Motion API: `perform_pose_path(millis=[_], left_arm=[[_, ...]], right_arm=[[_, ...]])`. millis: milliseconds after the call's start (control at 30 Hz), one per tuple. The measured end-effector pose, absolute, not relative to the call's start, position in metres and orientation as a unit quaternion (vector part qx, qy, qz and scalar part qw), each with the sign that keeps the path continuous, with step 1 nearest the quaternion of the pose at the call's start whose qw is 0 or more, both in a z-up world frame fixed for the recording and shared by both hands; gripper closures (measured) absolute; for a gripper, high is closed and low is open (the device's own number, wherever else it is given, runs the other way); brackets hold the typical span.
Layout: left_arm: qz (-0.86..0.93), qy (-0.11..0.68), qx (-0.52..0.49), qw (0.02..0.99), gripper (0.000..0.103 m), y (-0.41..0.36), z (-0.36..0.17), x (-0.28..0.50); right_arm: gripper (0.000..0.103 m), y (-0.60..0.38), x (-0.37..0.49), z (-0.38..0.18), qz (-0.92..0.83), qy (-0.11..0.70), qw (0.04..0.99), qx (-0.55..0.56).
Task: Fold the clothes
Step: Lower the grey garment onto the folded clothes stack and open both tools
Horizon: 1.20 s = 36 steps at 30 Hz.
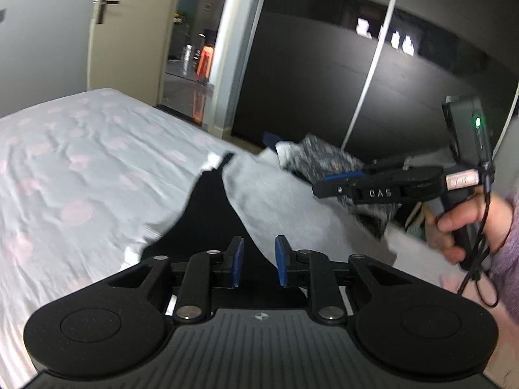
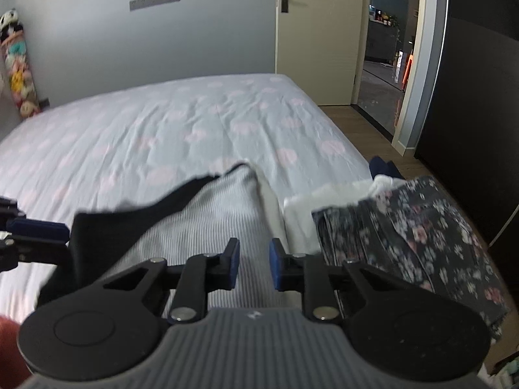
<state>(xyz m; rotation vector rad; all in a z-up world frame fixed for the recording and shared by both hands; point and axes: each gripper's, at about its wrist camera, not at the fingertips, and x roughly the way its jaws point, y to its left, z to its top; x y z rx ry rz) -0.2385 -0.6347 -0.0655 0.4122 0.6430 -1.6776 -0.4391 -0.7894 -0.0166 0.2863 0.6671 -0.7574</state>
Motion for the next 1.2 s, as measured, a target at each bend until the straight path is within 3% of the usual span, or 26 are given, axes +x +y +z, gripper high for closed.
perform_pose_path(millis=[100,433,733,867,933,1033,1133,1200], left_arm=[[-0.714,0.294,0.202,0.602,0.092,-0.639,-0.081,-0.244],[-0.696,0.309,0.214,0.612,0.093,-0.642,-0.106,-0.242],[-0.701,0.255,0.224,0.627,0.092,-0.625,-0.088,-0.250],[-0.711,0.235,0.204,0.631,0.092,-0.611,-0.069,-0.253],[-0.714,0.225,0.199,0.633,0.092,-0.604,-0.059,-0.256],[-0.706,0.212,0.195,0.647,0.085,-0.595,-0.045,-0.260],[-0.712,0.208,0.166,0.650,0.073,-0.581,-0.034,-0.259],[-0.710,0.204,0.160,0.654,0.055,-0.573,-0.027,-0.259]], right_arm=[[0.082,-0.790,-0.445,-0.028,-0.365,0.322,0.861,0.146],[0.082,-0.802,-0.450,-0.052,-0.379,0.320,0.849,0.182],[0.080,-0.776,-0.449,-0.028,-0.404,0.309,0.844,0.168],[0.057,-0.751,-0.459,-0.001,-0.419,0.276,0.847,0.176],[0.056,-0.737,-0.463,0.012,-0.425,0.258,0.849,0.178],[0.041,-0.712,-0.468,0.026,-0.443,0.238,0.846,0.176],[0.036,-0.684,-0.472,0.037,-0.468,0.220,0.838,0.171],[0.028,-0.666,-0.475,0.044,-0.485,0.208,0.833,0.168]])
